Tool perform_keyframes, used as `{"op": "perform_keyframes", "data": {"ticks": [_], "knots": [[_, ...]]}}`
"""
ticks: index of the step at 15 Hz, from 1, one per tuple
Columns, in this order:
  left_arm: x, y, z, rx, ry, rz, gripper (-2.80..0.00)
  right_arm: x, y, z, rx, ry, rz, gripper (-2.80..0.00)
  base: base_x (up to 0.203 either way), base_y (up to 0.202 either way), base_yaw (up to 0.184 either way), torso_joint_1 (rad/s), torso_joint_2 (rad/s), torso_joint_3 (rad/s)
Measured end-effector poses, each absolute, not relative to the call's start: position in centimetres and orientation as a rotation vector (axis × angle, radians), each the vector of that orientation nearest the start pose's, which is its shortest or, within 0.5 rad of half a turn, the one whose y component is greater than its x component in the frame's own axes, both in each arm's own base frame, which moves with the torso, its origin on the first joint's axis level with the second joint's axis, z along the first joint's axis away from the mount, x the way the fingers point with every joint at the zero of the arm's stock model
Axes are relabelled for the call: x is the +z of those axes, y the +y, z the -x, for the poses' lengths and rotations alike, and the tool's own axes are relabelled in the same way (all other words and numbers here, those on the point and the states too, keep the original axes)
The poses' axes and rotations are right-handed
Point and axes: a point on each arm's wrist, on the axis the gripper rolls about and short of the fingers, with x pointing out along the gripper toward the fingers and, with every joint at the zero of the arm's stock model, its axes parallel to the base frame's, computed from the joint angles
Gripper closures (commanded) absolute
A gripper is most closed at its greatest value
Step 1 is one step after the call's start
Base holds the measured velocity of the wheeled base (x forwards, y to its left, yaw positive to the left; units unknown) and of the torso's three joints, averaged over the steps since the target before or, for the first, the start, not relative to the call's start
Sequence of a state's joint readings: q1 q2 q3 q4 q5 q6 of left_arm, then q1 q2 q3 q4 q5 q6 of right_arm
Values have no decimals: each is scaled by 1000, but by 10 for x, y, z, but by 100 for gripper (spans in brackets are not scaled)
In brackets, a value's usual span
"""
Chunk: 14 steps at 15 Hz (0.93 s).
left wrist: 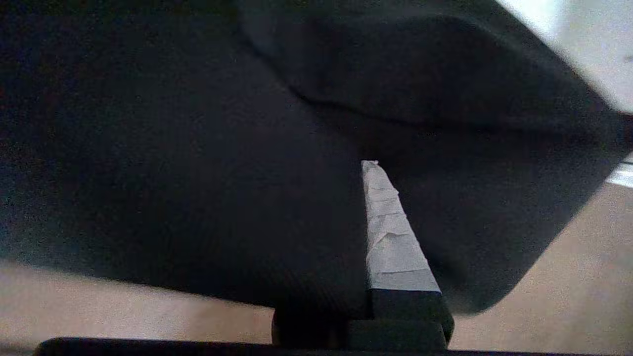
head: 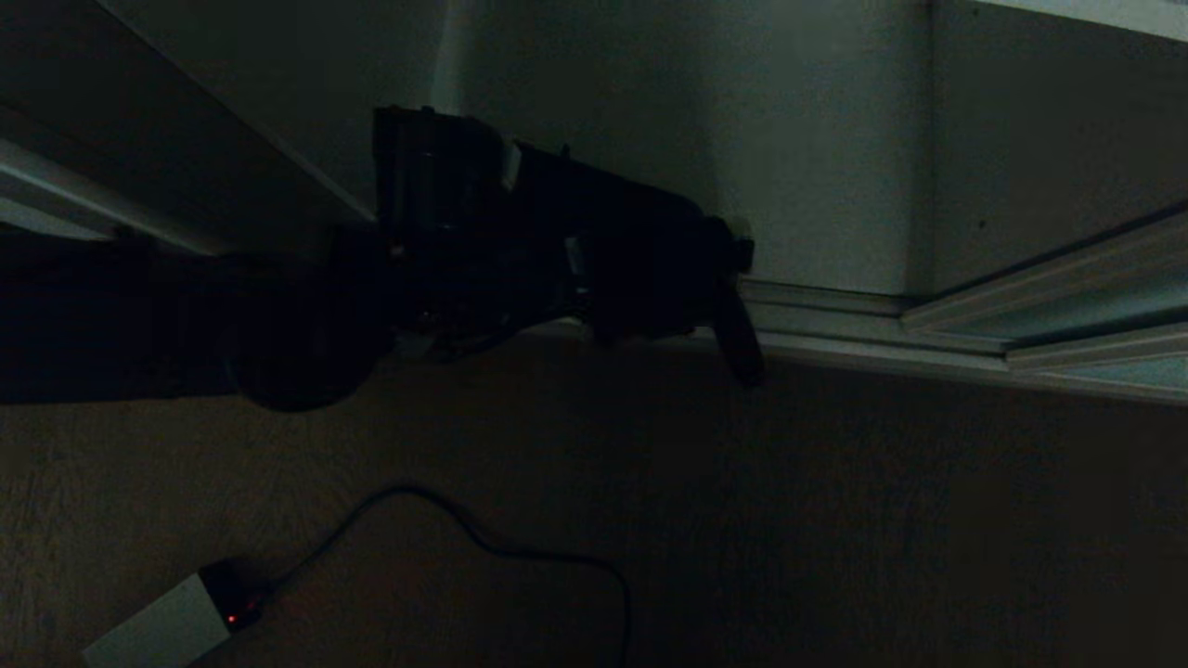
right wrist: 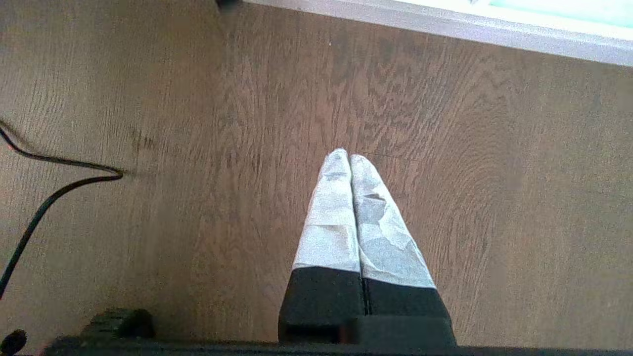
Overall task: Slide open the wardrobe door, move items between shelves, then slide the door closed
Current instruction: Place the bag on the higher shelf
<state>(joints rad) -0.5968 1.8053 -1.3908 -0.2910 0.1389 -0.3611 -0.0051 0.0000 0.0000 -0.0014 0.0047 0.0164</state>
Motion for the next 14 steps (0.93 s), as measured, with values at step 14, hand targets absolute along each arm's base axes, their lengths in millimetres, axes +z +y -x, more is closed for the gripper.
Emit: {"op": "perform_keyframes", "data": {"ticks": [14], "knots": [[297, -163, -199, -467, 317, 198, 0, 76, 0, 23, 0, -1, -16, 0, 0, 0, 0, 0, 0, 0]]}}
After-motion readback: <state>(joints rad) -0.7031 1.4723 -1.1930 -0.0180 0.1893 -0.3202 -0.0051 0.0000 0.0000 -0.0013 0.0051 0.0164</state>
